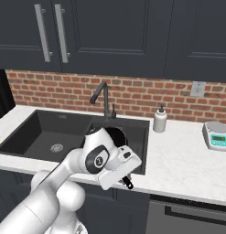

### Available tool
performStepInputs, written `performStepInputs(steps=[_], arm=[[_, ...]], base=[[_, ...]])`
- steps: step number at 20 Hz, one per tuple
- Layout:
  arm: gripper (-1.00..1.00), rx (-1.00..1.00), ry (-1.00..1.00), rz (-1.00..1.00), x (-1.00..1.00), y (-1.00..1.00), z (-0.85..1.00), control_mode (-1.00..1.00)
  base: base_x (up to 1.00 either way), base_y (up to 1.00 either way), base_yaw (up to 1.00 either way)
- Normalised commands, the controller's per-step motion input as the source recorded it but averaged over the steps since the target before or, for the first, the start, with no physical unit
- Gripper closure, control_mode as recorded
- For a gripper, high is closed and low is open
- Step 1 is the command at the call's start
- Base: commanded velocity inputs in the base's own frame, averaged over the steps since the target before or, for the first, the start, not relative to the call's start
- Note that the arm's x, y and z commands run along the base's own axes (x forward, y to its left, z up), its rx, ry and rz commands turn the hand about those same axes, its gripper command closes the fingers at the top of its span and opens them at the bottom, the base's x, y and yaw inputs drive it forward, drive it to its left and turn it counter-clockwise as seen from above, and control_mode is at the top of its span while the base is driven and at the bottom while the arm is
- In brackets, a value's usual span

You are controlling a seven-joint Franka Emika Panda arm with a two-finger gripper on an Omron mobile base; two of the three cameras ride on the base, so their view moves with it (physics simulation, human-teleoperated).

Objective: Pick the pan and sponge and place them into the sink. Then turn on the water.

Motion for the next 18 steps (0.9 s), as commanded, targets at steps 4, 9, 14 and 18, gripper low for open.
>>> performStepInputs(steps=[4, 9, 14, 18], arm=[[1.0, 0.14, 0.0, 0.02, 0.34, 0.0, 0.31, -1.0], [1.0, 0.19, 0.14, 0.0, 0.38, 0.0, 0.22, -1.0], [1.0, 0.19, 0.21, 0.0, 0.45, 0.0, 0.13, -1.0], [1.0, 0.19, 0.17, 0.0, 0.45, 0.0, 0.0, -1.0]], base=[[0.0, 0.0, 0.0], [0.0, 0.0, 0.0], [0.0, 0.0, 0.0], [0.0, 0.0, 0.0]])
